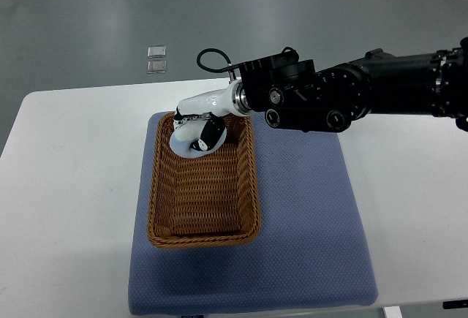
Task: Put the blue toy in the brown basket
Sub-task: 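Carry the held toy with the right hand over the wicker basket, then lower the toy into the basket and open the right hand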
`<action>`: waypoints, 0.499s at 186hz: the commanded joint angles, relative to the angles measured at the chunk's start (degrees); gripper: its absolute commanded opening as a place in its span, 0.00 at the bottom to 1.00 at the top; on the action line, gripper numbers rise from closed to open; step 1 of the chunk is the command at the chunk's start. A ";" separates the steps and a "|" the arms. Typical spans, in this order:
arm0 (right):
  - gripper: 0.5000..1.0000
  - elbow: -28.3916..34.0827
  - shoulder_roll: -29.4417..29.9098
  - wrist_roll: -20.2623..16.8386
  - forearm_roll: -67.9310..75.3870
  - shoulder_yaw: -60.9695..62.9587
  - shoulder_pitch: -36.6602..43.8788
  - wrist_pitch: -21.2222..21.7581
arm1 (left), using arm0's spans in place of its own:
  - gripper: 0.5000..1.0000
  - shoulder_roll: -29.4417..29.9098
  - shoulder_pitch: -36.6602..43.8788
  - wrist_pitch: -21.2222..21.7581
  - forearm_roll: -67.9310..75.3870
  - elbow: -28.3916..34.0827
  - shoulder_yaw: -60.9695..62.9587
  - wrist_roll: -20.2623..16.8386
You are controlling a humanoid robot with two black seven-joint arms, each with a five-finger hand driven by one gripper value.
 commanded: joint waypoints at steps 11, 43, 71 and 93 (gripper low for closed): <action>0.00 -2.09 0.04 1.01 -0.11 0.15 -3.55 -1.04 | 1.00 0.00 -0.08 0.00 0.07 -0.09 0.00 -0.01; 0.00 -3.15 0.04 1.18 -0.11 0.15 -5.92 -1.74 | 1.00 0.00 -0.08 0.00 -0.01 -0.70 0.00 -0.01; 0.36 -3.94 0.04 1.27 -0.03 0.33 -7.41 -2.70 | 1.00 0.00 -0.08 0.00 -0.01 -0.70 0.00 -0.01; 0.46 -4.47 0.04 1.27 -0.03 0.33 -8.12 -2.62 | 1.00 0.00 -0.08 0.00 -0.01 -0.61 0.08 -0.01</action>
